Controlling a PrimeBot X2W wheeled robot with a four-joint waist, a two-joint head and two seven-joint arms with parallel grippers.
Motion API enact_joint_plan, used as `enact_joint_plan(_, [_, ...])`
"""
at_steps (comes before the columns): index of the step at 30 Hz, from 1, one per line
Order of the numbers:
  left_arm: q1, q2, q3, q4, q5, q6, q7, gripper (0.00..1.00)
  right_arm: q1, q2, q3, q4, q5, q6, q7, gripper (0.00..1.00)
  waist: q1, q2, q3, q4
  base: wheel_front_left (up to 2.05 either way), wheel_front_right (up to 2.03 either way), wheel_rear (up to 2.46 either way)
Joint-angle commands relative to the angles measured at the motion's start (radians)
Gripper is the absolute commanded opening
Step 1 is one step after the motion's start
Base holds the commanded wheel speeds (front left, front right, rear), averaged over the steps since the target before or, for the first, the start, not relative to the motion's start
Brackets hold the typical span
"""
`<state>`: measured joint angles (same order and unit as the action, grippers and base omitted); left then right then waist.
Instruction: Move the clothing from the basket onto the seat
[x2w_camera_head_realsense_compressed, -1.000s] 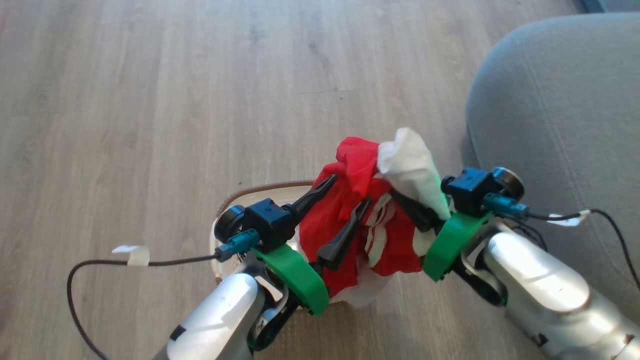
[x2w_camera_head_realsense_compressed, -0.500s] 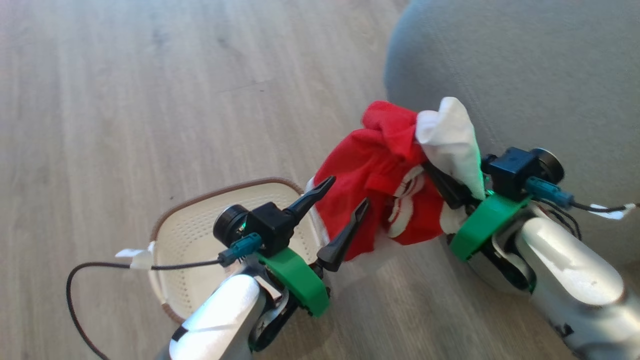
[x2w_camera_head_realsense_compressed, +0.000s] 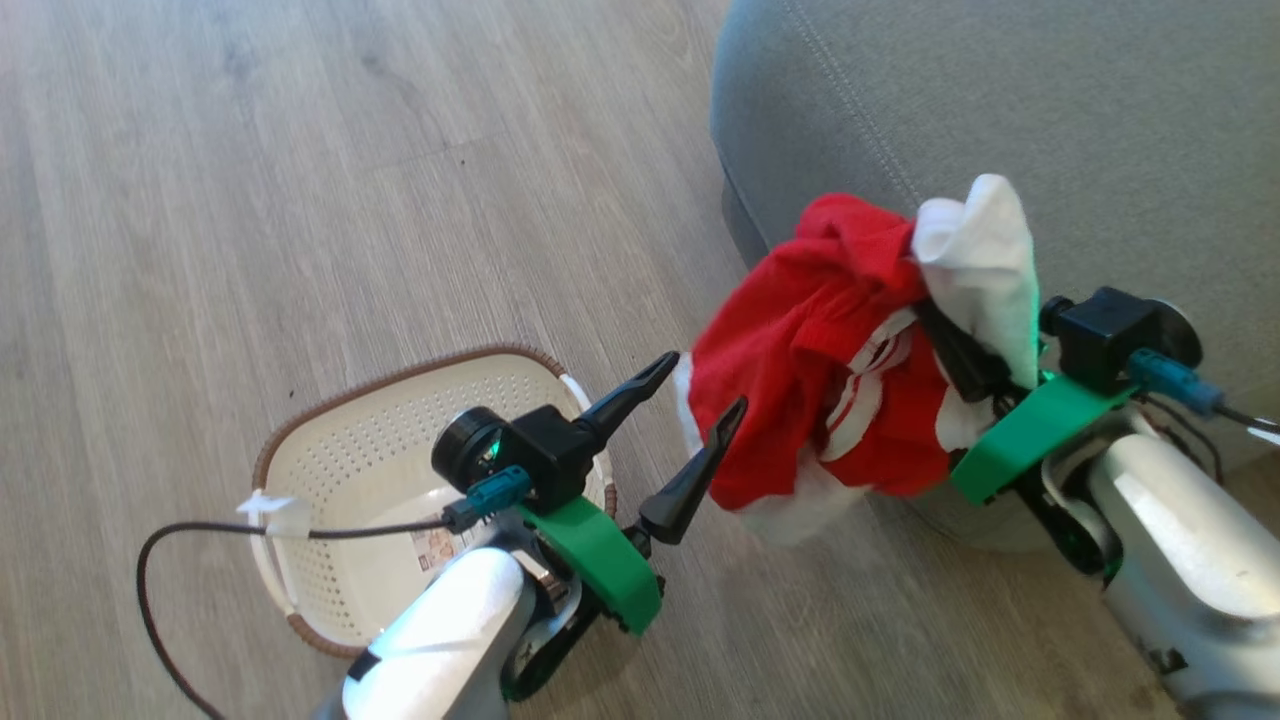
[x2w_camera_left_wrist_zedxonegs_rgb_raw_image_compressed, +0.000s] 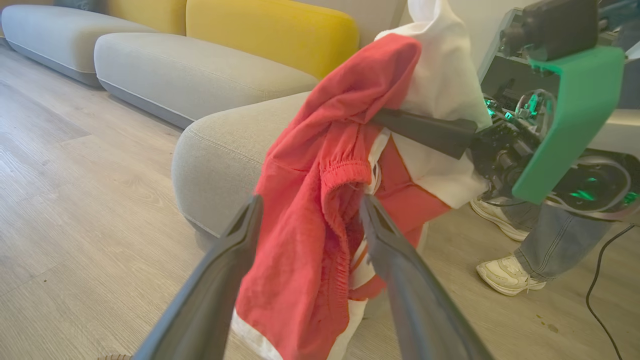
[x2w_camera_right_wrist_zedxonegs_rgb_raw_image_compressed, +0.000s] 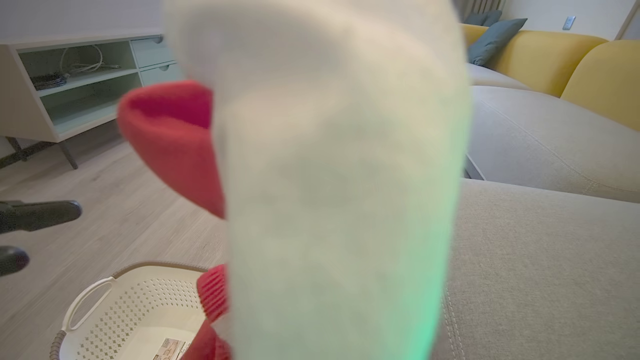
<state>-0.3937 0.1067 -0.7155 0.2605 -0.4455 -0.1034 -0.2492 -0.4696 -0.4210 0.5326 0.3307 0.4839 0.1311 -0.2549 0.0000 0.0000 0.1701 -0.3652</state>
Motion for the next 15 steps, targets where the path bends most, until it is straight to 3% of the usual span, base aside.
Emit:
enact_joint_plan(1, [-0.055,0.003,0.027,-0.029,0.009,-0.005,-0.012,1.0,0.002,-0.023,-0.015,-0.037,-0.003,0.0,-0.007,0.0,0.0,0.0,0.008,0.006,0.0,0.0,0.0])
enact_joint_plan(11, [-0.159,0.013,0.036,-0.046,0.04,-0.006,-0.005,1.0,-0.16,-0.026,-0.159,-0.02,0.005,0.0,-0.007,0.0,0.0,0.0,0.182,0.06,0.0,0.0,0.0])
enact_joint_plan(15, [-0.236,0.017,0.041,-0.049,0.06,-0.009,-0.005,1.0,-0.294,-0.073,-0.237,0.025,-0.015,0.0,-0.007,0.0,0.0,0.0,0.269,0.108,0.0,0.0,0.0])
